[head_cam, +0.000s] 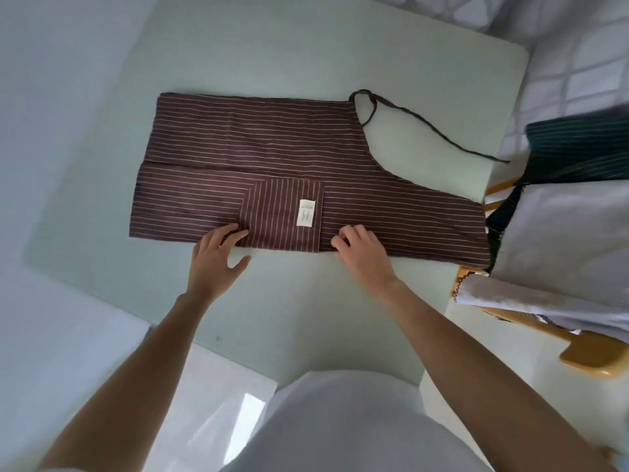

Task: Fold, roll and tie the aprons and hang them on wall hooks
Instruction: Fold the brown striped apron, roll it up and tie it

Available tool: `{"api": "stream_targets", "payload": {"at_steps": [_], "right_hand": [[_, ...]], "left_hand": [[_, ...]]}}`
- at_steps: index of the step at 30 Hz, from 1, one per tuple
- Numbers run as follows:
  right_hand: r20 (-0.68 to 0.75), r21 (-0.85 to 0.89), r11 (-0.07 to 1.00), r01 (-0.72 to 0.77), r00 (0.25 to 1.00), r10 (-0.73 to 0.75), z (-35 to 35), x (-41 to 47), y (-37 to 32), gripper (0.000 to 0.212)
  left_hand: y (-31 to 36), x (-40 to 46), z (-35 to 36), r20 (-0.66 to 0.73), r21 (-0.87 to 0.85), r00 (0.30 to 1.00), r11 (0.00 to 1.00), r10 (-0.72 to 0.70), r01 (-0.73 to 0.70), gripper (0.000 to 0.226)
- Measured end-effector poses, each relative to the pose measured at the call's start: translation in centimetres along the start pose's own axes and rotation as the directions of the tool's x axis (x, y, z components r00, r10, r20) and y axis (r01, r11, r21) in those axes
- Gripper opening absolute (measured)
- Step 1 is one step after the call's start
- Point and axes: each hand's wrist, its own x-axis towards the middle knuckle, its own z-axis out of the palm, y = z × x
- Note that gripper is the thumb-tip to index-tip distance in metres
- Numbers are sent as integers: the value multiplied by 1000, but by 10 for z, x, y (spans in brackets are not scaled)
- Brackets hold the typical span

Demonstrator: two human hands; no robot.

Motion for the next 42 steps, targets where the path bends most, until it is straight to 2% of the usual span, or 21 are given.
{"api": "stream_targets", "payload": {"at_steps": [5,7,10,14,16,19,21,26,28,30,35,39,42], "right_hand": [[-115,30,999,-21,993,24,-4,2,-5,8],[-131,57,996,-66,989,73,-9,-7,-4,13],[-114,66,992,-107,987,114,-8,-19,-10,20],[10,146,960,-238,971,239,-12,-37,-14,14],[27,113,957,-269,963,268,-22,-41,-16,7],[-30,105,963,-249,967,253,-44,-35,-13,16],[-100,90,971,-221,968,229,-59,-21,-4,26],[-198,65,970,-235,950,243,-102,33,21,25],[-205,16,967,-256,945,253,-111,56,34,27],[-203,-29,959,-283,941,272,-112,78,51,28],[-138,-40,955,-293,948,285,-95,124,78,19],[-93,-2,922,-387,918,385,-87,151,83,22],[-35,-45,892,-450,893,449,-78,162,87,24]], "left_hand": [[-32,9,-16,-19,15,999,999,40,-40,43],[-35,13,-18,-64,13,996,998,66,-65,32],[-45,14,-30,-144,-42,989,998,33,-40,18],[-55,1,-43,-53,-101,998,994,36,-42,13],[-62,-10,-51,-72,-101,996,993,46,-53,22],[-67,-13,-69,-218,-78,971,990,98,-118,38],[-66,-1,-83,-295,-68,944,982,148,-175,40],[-67,63,-113,-381,12,901,976,207,-219,36],[-65,92,-120,-360,40,904,972,230,-232,27],[-62,123,-120,-279,28,932,972,232,-234,20],[-65,173,-101,-102,71,985,989,136,-130,23],[-67,187,-88,-57,97,997,994,48,-42,26],[-66,189,-82,-48,65,999,998,6,-3,28]]}}
